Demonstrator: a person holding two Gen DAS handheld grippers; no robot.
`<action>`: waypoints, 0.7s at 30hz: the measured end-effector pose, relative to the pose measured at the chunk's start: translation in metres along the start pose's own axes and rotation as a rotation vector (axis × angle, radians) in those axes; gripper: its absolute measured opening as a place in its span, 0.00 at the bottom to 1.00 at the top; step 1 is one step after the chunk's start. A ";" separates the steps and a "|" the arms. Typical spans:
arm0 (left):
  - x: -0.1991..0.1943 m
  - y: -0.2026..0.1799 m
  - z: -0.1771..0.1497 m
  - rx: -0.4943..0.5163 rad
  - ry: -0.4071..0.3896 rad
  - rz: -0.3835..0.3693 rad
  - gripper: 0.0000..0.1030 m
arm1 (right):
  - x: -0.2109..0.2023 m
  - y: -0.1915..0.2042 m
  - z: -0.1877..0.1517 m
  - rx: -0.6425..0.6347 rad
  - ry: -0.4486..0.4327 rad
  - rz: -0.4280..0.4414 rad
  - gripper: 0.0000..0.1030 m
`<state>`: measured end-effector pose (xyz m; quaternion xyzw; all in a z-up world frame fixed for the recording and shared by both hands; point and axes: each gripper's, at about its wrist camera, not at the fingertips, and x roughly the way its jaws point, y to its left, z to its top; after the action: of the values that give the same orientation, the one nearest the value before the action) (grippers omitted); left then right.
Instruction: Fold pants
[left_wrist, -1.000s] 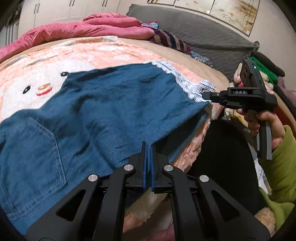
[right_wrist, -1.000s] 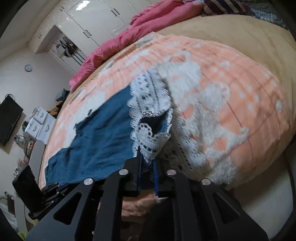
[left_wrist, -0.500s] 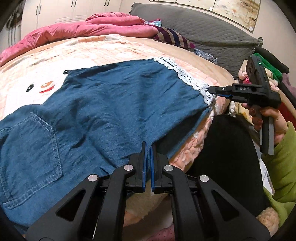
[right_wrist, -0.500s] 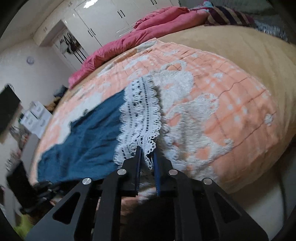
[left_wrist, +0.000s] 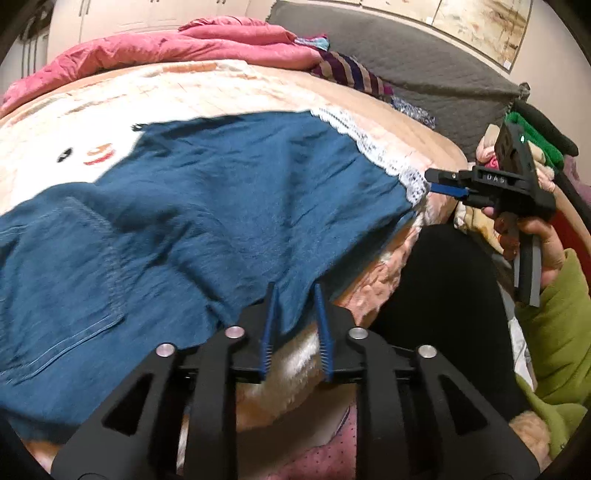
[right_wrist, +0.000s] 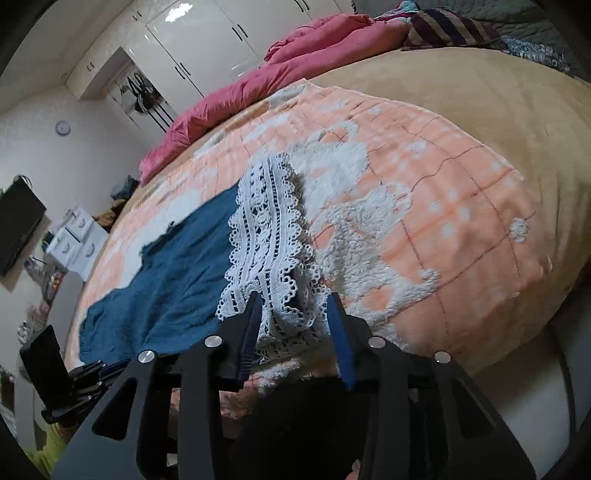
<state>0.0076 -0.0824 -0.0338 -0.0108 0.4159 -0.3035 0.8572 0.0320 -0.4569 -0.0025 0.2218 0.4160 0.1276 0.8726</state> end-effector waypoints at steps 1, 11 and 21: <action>-0.006 0.001 -0.001 -0.007 -0.009 -0.005 0.28 | -0.001 -0.001 0.000 0.002 0.000 0.002 0.35; -0.110 0.067 -0.015 -0.263 -0.129 0.346 0.54 | 0.023 0.007 0.003 -0.053 0.095 -0.003 0.48; -0.110 0.135 -0.038 -0.569 -0.078 0.478 0.67 | 0.026 0.009 0.002 -0.060 0.118 0.000 0.48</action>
<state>-0.0027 0.0953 -0.0175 -0.1629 0.4413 0.0336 0.8818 0.0498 -0.4394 -0.0146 0.1877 0.4627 0.1528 0.8529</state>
